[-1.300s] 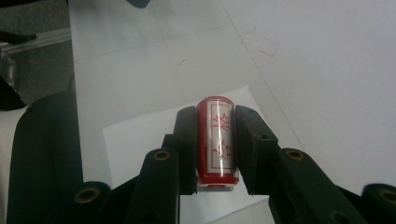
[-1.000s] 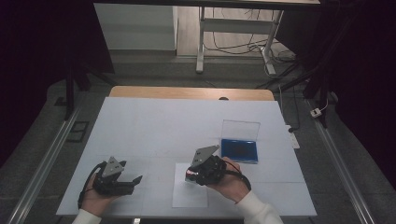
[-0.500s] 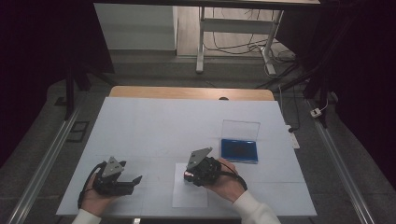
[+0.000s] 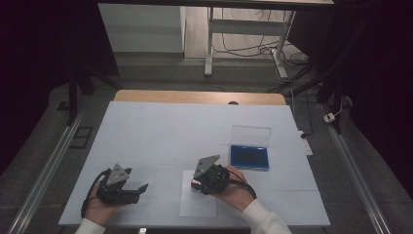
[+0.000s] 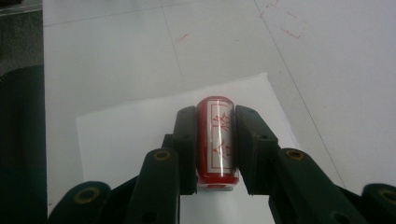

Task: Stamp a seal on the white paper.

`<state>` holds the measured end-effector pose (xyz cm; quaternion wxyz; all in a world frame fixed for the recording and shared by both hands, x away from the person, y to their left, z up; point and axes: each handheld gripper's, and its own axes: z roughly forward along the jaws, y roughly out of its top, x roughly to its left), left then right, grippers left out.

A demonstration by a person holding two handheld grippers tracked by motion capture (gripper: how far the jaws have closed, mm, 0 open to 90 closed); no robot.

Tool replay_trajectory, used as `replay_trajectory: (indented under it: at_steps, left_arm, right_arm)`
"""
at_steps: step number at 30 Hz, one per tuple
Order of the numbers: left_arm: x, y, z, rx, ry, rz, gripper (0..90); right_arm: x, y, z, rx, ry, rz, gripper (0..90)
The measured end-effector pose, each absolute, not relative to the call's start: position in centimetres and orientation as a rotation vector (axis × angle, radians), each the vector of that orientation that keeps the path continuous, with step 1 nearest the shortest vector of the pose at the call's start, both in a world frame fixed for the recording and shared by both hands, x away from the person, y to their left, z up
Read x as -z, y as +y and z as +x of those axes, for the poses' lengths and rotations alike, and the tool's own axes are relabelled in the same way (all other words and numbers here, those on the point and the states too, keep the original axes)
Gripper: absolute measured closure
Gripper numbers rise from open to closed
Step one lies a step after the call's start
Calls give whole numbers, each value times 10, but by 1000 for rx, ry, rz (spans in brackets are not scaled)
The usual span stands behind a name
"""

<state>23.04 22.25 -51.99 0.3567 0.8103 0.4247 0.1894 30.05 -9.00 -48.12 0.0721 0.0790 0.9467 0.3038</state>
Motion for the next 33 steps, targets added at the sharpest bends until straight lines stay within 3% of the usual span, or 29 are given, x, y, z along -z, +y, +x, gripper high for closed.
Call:
replay_trajectory:
  at_steps: [33]
  left_arm:
    - [520,223,230,-487,1095,2095,181]
  right_arm:
    - [487,-92,305,-917,2852,274,700]
